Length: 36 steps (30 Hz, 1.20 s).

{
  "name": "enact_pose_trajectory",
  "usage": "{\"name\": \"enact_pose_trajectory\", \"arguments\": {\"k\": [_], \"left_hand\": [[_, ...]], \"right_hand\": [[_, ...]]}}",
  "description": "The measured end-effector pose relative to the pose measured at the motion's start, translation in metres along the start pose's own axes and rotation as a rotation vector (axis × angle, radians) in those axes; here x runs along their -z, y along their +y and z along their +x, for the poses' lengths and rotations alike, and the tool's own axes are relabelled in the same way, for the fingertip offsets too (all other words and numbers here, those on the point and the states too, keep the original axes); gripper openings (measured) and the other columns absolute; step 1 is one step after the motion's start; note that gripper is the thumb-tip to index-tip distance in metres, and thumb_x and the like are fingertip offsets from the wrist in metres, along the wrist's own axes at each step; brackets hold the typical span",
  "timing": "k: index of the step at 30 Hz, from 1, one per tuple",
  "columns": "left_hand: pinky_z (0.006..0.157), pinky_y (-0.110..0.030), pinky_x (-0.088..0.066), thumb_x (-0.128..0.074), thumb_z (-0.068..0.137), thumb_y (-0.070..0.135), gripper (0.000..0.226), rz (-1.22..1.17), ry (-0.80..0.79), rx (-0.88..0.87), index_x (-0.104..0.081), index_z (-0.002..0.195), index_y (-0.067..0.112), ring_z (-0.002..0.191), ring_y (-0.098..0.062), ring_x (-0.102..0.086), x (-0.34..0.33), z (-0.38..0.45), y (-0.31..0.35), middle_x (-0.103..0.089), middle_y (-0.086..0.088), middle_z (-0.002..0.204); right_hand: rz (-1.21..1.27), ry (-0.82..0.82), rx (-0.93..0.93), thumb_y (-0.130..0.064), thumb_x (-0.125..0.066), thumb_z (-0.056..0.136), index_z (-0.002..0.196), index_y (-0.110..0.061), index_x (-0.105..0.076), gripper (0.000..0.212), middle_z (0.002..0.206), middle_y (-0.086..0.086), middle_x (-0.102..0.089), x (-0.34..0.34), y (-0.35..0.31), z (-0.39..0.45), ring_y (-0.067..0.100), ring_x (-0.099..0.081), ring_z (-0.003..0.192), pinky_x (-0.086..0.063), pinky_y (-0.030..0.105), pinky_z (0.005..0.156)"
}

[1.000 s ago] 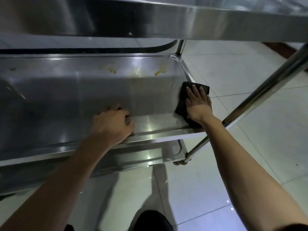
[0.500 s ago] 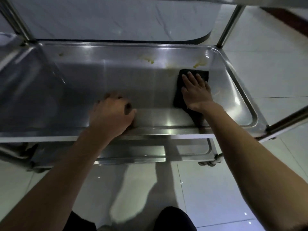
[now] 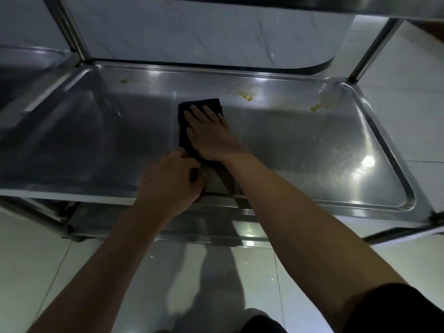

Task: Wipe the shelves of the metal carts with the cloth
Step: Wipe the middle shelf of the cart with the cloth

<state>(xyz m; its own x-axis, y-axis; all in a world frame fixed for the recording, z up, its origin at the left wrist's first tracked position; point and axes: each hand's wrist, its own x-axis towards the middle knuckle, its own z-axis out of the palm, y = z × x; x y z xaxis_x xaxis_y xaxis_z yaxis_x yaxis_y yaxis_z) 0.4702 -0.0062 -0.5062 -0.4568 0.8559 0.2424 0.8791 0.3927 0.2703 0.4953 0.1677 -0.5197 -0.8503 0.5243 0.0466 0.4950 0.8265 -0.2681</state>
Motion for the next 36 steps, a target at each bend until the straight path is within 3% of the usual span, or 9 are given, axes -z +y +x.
{"name": "enact_pose_trajectory", "arguments": {"k": [4,8,12,17,22,28,32,36], "left_hand": [[0.072,-0.031,-0.041,-0.063,0.082,0.042,0.023,0.048,-0.033,0.024,-0.072,0.100,0.030,0.093,-0.023,-0.061,0.003,0.005,0.012,-0.064,0.004,0.104],[0.086,-0.038,-0.052,-0.061,0.081,0.021,0.032,-0.049,-0.067,-0.118,-0.071,0.110,0.029,0.102,-0.028,-0.064,0.001,0.021,0.053,-0.070,0.000,0.111],[0.100,-0.037,-0.046,-0.044,0.087,0.034,0.043,-0.103,-0.124,-0.157,-0.069,0.123,0.033,0.116,-0.025,-0.061,-0.019,0.029,0.111,-0.069,0.002,0.125],[0.083,-0.034,-0.048,-0.051,0.092,0.035,0.026,0.053,-0.155,-0.093,-0.070,0.105,0.022,0.101,-0.031,-0.065,-0.035,0.041,0.141,-0.069,-0.003,0.101],[0.089,-0.038,-0.050,-0.055,0.091,0.042,0.028,0.030,-0.128,-0.104,-0.073,0.106,0.027,0.102,-0.029,-0.063,-0.034,0.036,0.139,-0.069,-0.001,0.106],[0.088,-0.039,-0.051,-0.062,0.088,0.042,0.025,-0.027,-0.061,-0.185,-0.075,0.104,0.028,0.101,-0.030,-0.064,-0.036,0.028,0.133,-0.068,0.002,0.107],[0.088,-0.039,-0.049,-0.054,0.088,0.051,0.033,-0.018,-0.165,-0.201,-0.072,0.105,0.029,0.107,-0.027,-0.062,-0.031,0.027,0.130,-0.065,0.008,0.116],[0.085,-0.040,-0.049,-0.049,0.090,0.053,0.037,-0.013,-0.219,-0.236,-0.071,0.106,0.028,0.107,-0.029,-0.063,-0.024,0.023,0.124,-0.062,0.009,0.121]], "right_hand": [[0.010,0.037,-0.041,-0.039,-0.021,0.106,0.159,-0.026,-0.014,0.055,0.168,-0.006,-0.005,0.004,0.028,-0.010,0.019,0.003,0.154,0.000,0.044,0.122],[0.000,0.077,-0.135,-0.040,-0.022,0.105,0.158,-0.026,-0.017,0.055,0.167,-0.006,-0.009,0.018,0.086,-0.035,0.021,-0.001,0.154,-0.004,0.046,0.121],[-0.032,0.126,-0.277,-0.036,-0.030,0.106,0.157,-0.024,-0.023,0.054,0.167,-0.004,-0.014,0.039,0.152,-0.069,0.022,-0.007,0.154,-0.010,0.047,0.121],[-0.020,0.126,-0.425,-0.035,-0.030,0.106,0.158,-0.024,-0.020,0.054,0.167,-0.003,-0.012,0.073,0.228,-0.121,0.022,-0.005,0.154,-0.009,0.049,0.123],[-0.070,0.166,-0.587,-0.030,-0.031,0.106,0.157,-0.018,-0.024,0.053,0.166,0.004,-0.016,0.099,0.285,-0.167,0.026,-0.011,0.153,-0.011,0.047,0.124],[-0.042,0.178,-0.637,-0.034,-0.032,0.105,0.157,-0.023,-0.026,0.053,0.166,-0.001,-0.017,0.095,0.284,-0.180,0.022,-0.010,0.153,-0.007,0.043,0.124],[-0.052,0.169,-0.588,-0.036,-0.032,0.105,0.156,-0.022,-0.028,0.053,0.166,-0.001,-0.018,0.086,0.261,-0.212,0.022,-0.010,0.153,-0.006,0.038,0.125],[-0.051,0.168,-0.526,-0.034,-0.037,0.105,0.155,-0.022,-0.032,0.052,0.164,0.001,-0.023,0.080,0.221,-0.257,0.025,-0.015,0.153,-0.012,0.041,0.125]]}}
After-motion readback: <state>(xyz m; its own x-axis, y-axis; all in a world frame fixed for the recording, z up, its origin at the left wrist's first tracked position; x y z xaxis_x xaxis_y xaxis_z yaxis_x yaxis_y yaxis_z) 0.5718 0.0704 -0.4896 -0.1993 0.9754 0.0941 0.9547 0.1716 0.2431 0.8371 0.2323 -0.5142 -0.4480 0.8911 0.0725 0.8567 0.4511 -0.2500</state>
